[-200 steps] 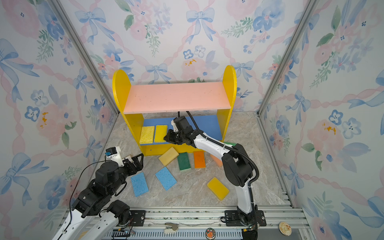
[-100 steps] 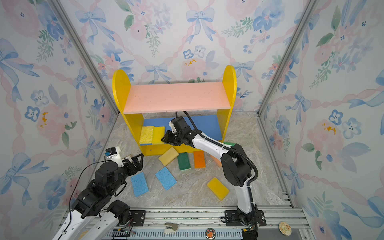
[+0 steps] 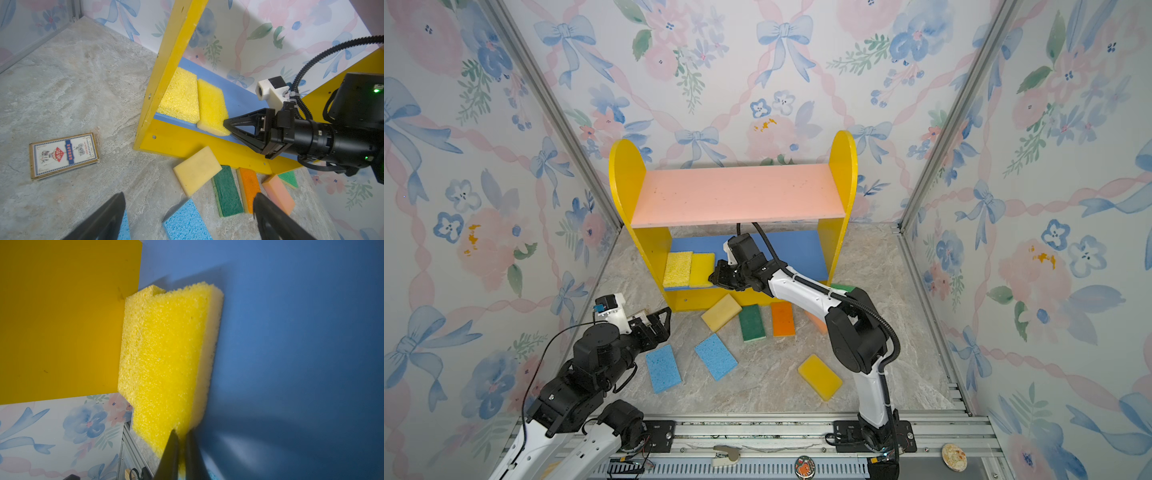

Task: Place and organize the cleaning sponges onto the shelf
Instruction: 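Press the sponge upright beside the first yellow sponge with the right gripper, then release the yellow sponge and move the right gripper over the orange sponge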

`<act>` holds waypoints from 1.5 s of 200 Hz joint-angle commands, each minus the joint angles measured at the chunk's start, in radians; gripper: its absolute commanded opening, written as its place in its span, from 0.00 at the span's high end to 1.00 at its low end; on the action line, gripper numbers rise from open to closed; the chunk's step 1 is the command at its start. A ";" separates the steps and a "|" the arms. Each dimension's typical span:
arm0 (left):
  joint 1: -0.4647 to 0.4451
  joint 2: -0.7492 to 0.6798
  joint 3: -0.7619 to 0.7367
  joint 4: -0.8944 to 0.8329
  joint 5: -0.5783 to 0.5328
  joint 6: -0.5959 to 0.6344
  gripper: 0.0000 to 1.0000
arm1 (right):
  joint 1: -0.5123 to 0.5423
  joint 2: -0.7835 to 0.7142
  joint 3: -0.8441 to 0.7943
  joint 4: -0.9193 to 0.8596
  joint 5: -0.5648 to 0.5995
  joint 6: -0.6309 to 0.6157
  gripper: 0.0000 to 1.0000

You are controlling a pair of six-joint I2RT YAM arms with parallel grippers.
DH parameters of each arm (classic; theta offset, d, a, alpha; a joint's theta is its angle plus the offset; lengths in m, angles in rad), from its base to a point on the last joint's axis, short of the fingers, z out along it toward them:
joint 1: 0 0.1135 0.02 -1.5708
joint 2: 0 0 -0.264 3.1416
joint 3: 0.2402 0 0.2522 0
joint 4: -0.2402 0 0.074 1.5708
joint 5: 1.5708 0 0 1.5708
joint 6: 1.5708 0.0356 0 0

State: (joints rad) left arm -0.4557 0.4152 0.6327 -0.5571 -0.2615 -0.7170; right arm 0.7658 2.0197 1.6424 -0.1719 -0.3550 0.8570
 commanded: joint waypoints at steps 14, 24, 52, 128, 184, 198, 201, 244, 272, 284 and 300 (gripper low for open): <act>0.007 -0.010 0.019 -0.017 0.009 0.015 0.02 | -0.009 -0.001 0.009 -0.003 0.026 0.007 0.90; 0.006 -0.012 0.018 -0.017 0.009 0.014 0.02 | -0.009 0.004 0.011 0.000 0.024 0.008 0.88; 0.007 -0.011 0.018 -0.016 0.010 0.014 0.02 | -0.008 -0.003 0.011 -0.010 0.045 0.003 0.88; 0.007 -0.011 0.018 -0.017 0.007 0.014 0.02 | -0.013 -0.008 0.023 -0.004 0.041 -0.010 0.71; 0.007 -0.011 0.018 -0.017 0.011 0.015 0.02 | -0.009 -0.021 0.012 0.021 0.032 -0.014 0.54; 0.007 -0.011 0.019 -0.016 0.010 0.014 0.02 | -0.009 -0.059 -0.013 0.020 0.052 -0.039 0.51; 0.006 -0.013 0.019 -0.017 0.011 0.014 0.02 | -0.009 -0.070 -0.018 0.019 0.059 -0.048 0.50; 0.006 -0.036 0.034 0.011 0.058 0.006 0.02 | -0.012 -0.289 -0.216 0.024 0.156 -0.170 0.31; 0.007 -0.018 0.040 0.059 0.163 -0.014 0.02 | 0.015 -0.450 -0.321 -0.098 0.228 -0.271 0.20; 0.007 0.007 0.030 0.083 0.229 -0.027 0.02 | 0.036 -0.505 -0.348 -0.210 0.276 -0.302 0.14; 0.008 0.038 -0.002 0.128 0.322 -0.053 0.02 | 0.055 -0.570 -0.392 -0.368 0.328 -0.332 0.07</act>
State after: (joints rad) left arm -0.4557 0.4114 0.6495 -0.5053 -0.1024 -0.7322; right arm 0.7834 1.5475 1.3052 -0.3016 -0.1436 0.6292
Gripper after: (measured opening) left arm 0.979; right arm 0.881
